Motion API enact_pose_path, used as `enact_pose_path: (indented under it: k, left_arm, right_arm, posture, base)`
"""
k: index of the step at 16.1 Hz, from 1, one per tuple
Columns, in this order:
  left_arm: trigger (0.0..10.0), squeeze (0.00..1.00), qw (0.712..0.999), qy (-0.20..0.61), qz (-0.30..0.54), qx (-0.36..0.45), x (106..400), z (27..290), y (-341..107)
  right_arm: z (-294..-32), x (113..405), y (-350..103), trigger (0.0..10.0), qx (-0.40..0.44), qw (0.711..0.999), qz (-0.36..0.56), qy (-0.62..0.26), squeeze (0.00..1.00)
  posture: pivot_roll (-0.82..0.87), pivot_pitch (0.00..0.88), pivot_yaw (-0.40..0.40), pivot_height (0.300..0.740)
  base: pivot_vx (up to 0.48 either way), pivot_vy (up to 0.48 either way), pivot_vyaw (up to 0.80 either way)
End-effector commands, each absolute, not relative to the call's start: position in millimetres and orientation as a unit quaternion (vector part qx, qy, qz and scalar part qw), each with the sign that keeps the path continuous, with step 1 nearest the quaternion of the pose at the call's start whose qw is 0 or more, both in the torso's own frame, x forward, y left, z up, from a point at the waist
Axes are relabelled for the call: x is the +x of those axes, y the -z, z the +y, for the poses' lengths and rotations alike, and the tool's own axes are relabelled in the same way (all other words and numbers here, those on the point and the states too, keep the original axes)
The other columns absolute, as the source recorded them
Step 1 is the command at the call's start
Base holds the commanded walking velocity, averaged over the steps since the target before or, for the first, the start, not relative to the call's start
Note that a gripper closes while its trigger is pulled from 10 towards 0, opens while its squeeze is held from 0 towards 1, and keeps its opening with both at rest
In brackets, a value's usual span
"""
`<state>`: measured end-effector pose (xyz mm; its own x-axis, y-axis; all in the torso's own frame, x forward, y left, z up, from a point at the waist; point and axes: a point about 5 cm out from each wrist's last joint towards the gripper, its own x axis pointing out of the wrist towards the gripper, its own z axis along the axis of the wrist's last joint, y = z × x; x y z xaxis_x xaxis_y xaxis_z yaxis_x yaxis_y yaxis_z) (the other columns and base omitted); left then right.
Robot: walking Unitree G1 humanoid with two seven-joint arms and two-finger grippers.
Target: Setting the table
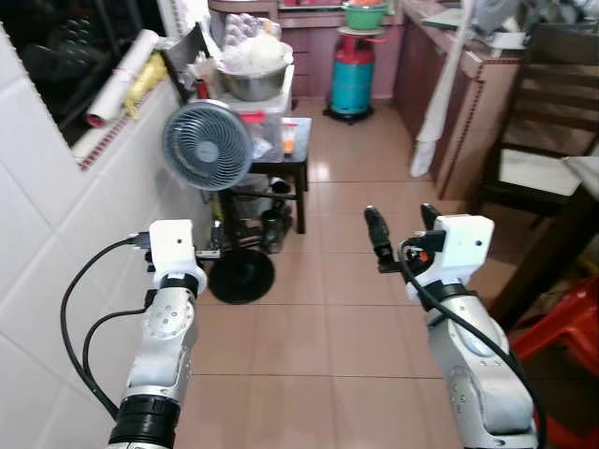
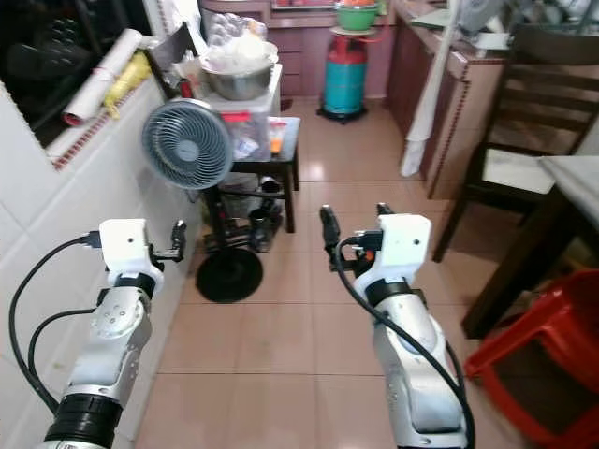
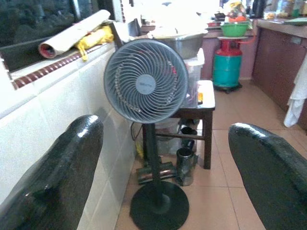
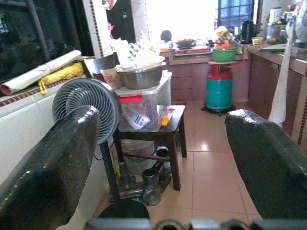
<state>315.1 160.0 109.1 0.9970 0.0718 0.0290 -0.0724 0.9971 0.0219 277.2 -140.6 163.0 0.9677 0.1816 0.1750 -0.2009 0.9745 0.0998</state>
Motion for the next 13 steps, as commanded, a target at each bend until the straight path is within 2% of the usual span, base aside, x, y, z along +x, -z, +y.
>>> enact_pose_path:
  k: [1,2,6,11,13]
  left_arm:
    - [10.0,0.00,1.000,-0.018,-0.016,0.012,317,149,-111]
    - [10.0,0.00,1.000,-0.017,-0.017,0.012,317,149,-111]
    - [10.0,0.00,1.000,-0.006,-0.012,0.024,318,148,-108]
    - [10.0,0.00,0.999,-0.027,0.022,0.040,319,163,-91]
    - [10.0,0.00,0.998,-0.028,0.038,0.046,317,166,-81]
  right_arm:
    - [-150,277,-161,10.0,0.058,0.992,-0.079,-0.077,0.00]
    - [-151,277,-160,10.0,0.058,0.992,-0.078,-0.076,0.00]
    - [-154,278,-155,10.0,0.059,0.993,-0.072,-0.070,0.00]
    - [-164,282,-137,10.0,0.044,0.996,-0.046,-0.061,0.00]
    - [-166,283,-133,10.0,0.044,0.996,-0.044,-0.059,0.00]
  posture:
    - [-0.04,0.000,0.029,0.740]
    - [-0.04,0.000,0.029,0.740]
    - [-0.04,0.000,0.029,0.740]
    - [-0.04,0.000,0.028,0.740]
    - [-0.04,0.000,0.028,0.740]
  base:
    - [0.000,0.352,0.00]
    - [0.000,0.356,0.00]
    - [0.000,0.000,0.00]
    - [0.000,0.000,0.00]
    - [0.000,0.000,0.78]
